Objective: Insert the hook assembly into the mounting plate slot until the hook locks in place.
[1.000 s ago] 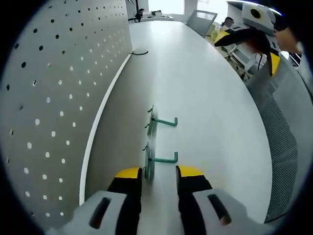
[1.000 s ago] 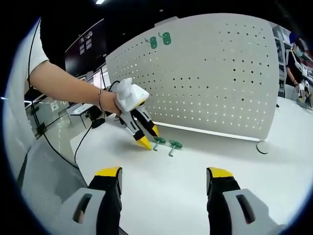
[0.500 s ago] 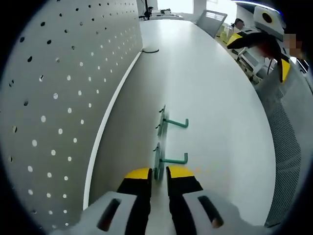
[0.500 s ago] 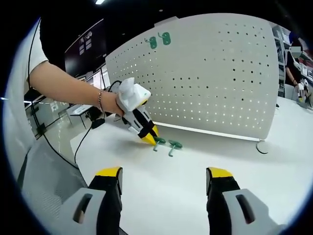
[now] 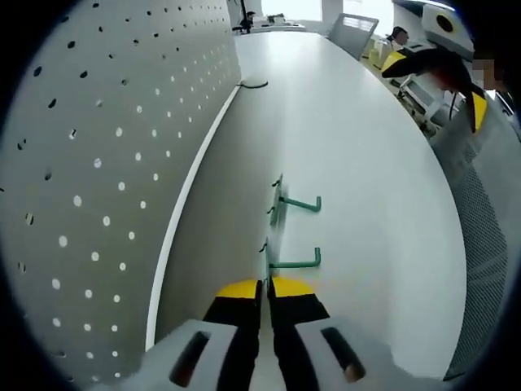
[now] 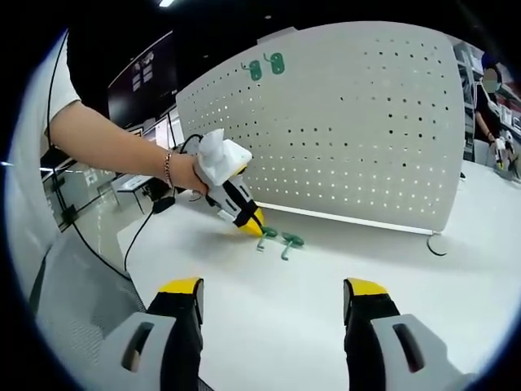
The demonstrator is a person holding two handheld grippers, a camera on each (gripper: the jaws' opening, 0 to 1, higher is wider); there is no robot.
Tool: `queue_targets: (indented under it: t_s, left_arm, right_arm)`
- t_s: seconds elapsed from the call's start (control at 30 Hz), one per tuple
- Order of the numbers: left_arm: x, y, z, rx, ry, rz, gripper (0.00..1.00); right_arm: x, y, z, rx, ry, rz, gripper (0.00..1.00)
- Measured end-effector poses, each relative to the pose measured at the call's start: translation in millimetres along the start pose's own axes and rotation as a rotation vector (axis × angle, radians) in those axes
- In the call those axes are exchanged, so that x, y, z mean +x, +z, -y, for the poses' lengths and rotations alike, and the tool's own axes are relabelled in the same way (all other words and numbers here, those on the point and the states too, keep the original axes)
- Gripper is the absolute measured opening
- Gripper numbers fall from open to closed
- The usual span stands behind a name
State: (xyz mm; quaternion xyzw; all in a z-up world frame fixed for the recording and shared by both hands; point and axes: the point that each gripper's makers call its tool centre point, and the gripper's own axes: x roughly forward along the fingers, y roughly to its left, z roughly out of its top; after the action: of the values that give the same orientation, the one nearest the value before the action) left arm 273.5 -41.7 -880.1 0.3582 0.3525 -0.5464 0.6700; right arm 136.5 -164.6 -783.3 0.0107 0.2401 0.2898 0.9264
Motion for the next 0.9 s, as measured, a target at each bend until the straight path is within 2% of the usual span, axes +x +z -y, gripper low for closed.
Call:
queue_targets:
  t_s: [0.63,0.83,0.9]
  left_arm:
    - [0.1,-0.4,-0.7,0.01,0.005,0.012,0.04]
    - [-2.1,-2.8,-0.9,-0.019,0.029,0.058,0.04]
    - [-4.8,1.1,-2.6,-0.032,0.041,0.096,0.04]
  right_arm:
    - [-0.6,2.5,0.1,0.007,-0.003,0.007,0.67]
    - [-1.2,3.6,1.4,0.012,-0.008,0.015,0.67]
    - [-1.3,3.6,1.8,0.013,-0.008,0.016,0.67]
